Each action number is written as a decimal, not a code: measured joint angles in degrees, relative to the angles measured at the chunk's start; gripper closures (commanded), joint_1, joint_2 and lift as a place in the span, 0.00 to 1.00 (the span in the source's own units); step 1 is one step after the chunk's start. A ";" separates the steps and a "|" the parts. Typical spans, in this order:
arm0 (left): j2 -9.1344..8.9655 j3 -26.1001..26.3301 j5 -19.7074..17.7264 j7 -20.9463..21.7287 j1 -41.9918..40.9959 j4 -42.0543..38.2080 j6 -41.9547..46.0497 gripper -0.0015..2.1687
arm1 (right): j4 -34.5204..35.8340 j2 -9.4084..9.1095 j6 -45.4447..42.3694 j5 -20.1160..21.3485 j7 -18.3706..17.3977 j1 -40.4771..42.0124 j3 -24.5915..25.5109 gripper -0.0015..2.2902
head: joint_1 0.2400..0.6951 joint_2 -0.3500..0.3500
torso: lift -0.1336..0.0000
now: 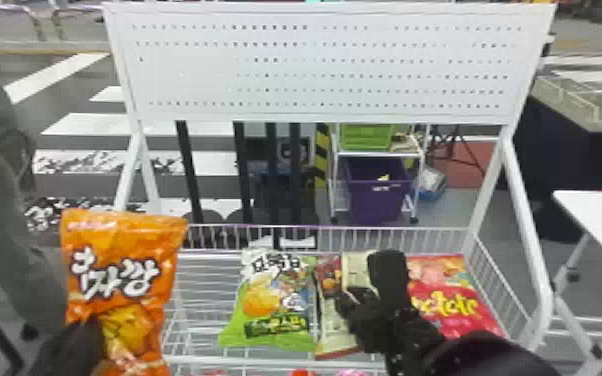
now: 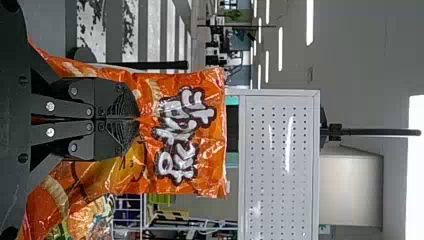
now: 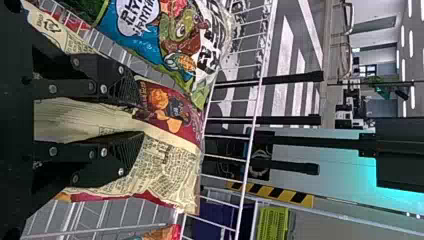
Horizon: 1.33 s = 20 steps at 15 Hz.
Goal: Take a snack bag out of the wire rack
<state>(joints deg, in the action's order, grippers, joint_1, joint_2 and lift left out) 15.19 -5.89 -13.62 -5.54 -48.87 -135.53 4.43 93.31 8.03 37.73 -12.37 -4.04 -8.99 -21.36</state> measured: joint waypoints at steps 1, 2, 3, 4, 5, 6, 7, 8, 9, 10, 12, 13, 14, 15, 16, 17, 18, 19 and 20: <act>0.03 0.00 0.00 0.00 0.00 0.00 0.00 0.90 | 0.36 0.06 0.25 0.03 -0.41 0.22 0.00 0.98 | 0.57 0.50 | 1.00; 0.08 0.00 -0.03 0.00 0.00 0.00 0.00 0.90 | 0.84 0.14 0.40 0.05 -0.88 0.44 0.03 0.98 | 0.57 0.50 | 1.00; 0.13 0.00 -0.07 0.00 -0.01 -0.01 0.00 0.90 | 1.46 0.22 0.50 0.06 -1.36 0.67 0.06 0.98 | 0.57 0.50 | 1.00; 0.21 0.00 -0.12 0.00 -0.05 -0.08 0.00 0.90 | 2.62 0.42 0.65 0.06 -1.84 1.05 0.11 0.98 | 0.57 0.50 | 1.00; 0.27 0.00 -0.15 0.00 -0.12 -0.14 0.00 0.90 | 4.24 0.67 0.89 0.06 -2.34 1.58 0.22 0.98 | 0.57 0.50 | 1.00; 0.34 0.00 -0.17 0.00 -0.19 -0.24 0.02 0.90 | 7.03 1.10 1.30 0.06 -3.17 2.57 0.54 0.98 | 0.57 0.50 | 1.00; 0.36 0.01 -0.17 0.00 -0.25 -0.32 0.07 0.90 | 10.57 1.65 1.77 0.00 -3.77 4.00 1.12 0.98 | 0.57 0.50 | 1.00; 0.37 0.03 -0.18 0.00 -0.30 -0.42 0.11 0.90 | 14.26 2.28 2.12 -0.12 -4.31 5.62 1.83 0.98 | 0.57 0.50 | 1.00; 0.41 0.06 -0.18 0.00 -0.33 -0.50 0.14 0.90 | 19.19 3.22 2.43 -0.23 -4.84 8.05 2.87 0.98 | 0.57 0.50 | 1.00; 0.42 0.11 -0.19 0.00 -0.34 -0.58 0.16 0.90 | 24.50 4.33 2.53 -0.27 -5.03 11.12 4.17 0.98 | 0.57 0.50 | 1.00; 0.40 0.23 -0.25 0.00 -0.18 -0.61 0.17 0.90 | 34.14 7.01 1.57 0.07 -5.00 18.65 7.27 0.98 | 0.57 0.50 | 1.00; 0.43 0.36 -0.26 0.00 0.00 -0.61 0.18 0.90 | 38.65 8.18 0.11 0.66 -4.68 23.66 9.44 0.98 | 0.57 0.50 | 1.00; 0.50 0.57 -0.26 0.00 0.22 -0.61 0.18 0.90 | 42.41 8.74 -2.56 0.96 -3.99 29.15 11.91 0.98 | 0.57 0.50 | 1.00; 0.57 0.75 -0.26 0.00 0.45 -0.58 0.18 0.90 | 45.04 8.84 -5.98 1.03 -3.52 34.00 14.08 0.98 | 0.57 0.50 | 1.00; 0.58 0.85 -0.26 0.00 0.65 -0.49 0.18 0.90 | 47.48 8.73 -10.49 1.11 -3.05 39.60 16.47 0.98 | 0.57 0.50 | 1.00; 0.55 0.89 -0.29 0.00 0.79 -0.46 0.18 0.90 | 49.46 8.39 -14.75 1.48 -2.58 44.96 18.53 0.98 | 0.57 0.50 | 1.00; 0.50 0.89 -0.32 0.00 0.88 -0.44 0.18 0.90 | 50.95 7.77 -18.24 2.11 -1.98 49.31 20.04 0.98 | 0.57 0.50 | 1.00; 0.44 0.89 -0.34 0.00 0.96 -0.41 0.18 0.90 | 52.34 6.57 -22.12 3.17 -0.87 53.92 21.54 0.98 | 0.57 0.50 | 1.00; 0.40 0.89 -0.35 0.00 1.01 -0.38 0.18 0.90 | 53.37 5.32 -25.50 4.20 0.18 57.83 22.88 0.98 | 0.57 0.50 | 1.00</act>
<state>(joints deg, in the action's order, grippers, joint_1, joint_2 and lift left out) 15.60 -5.00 -13.97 -5.53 -47.86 -135.91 4.61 146.68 13.35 12.23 -8.16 -3.86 48.84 1.52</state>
